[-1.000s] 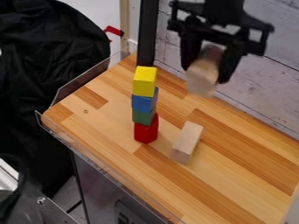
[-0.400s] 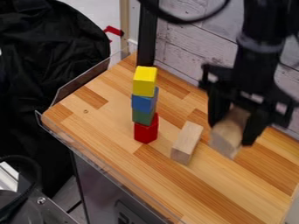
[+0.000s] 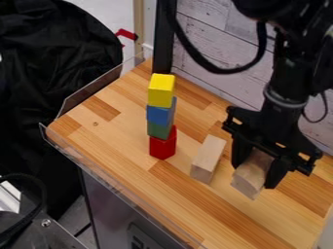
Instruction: Move cube from tower on right side of the table
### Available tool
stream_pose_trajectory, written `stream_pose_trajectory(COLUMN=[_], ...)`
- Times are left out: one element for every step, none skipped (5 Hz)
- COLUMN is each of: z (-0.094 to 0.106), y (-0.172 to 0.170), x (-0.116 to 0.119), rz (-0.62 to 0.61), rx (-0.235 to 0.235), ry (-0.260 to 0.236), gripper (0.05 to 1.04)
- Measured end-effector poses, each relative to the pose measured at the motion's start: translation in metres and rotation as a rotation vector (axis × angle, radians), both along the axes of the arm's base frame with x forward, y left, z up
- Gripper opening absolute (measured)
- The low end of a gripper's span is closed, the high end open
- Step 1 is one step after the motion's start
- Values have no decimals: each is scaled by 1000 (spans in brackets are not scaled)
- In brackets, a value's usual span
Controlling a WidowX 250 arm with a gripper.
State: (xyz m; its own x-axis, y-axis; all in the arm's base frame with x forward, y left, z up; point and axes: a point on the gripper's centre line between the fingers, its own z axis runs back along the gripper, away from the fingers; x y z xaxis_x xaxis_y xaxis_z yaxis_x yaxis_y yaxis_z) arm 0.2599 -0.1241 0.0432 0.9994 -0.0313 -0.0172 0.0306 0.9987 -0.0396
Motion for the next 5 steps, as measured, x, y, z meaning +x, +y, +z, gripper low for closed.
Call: stream_pose_trajectory(z=[-15,-23,-38,-48,-61], y=[0,1,4,8,11], x=[4,8,12,12,10], rz=[18,34,22,39,50], rx=[-4,-29,-99,-99,-72], ry=[20,9,29,48,78], gripper=[607,607,607,607,607])
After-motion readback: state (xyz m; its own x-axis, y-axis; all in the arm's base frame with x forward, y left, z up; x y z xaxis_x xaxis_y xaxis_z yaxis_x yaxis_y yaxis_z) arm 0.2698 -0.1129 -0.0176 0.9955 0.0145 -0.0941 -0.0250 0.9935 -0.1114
